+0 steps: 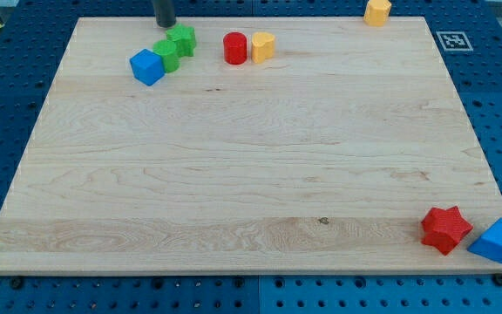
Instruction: Place the green circle below the green star
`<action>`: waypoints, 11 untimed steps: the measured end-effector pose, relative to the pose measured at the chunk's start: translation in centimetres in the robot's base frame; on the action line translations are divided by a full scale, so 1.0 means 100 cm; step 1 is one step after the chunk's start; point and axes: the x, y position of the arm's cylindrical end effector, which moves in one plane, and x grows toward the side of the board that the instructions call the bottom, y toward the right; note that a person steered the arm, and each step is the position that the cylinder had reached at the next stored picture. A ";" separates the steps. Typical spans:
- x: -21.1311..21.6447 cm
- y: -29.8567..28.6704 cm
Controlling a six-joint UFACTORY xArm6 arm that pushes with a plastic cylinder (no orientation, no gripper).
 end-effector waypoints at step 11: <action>0.152 0.032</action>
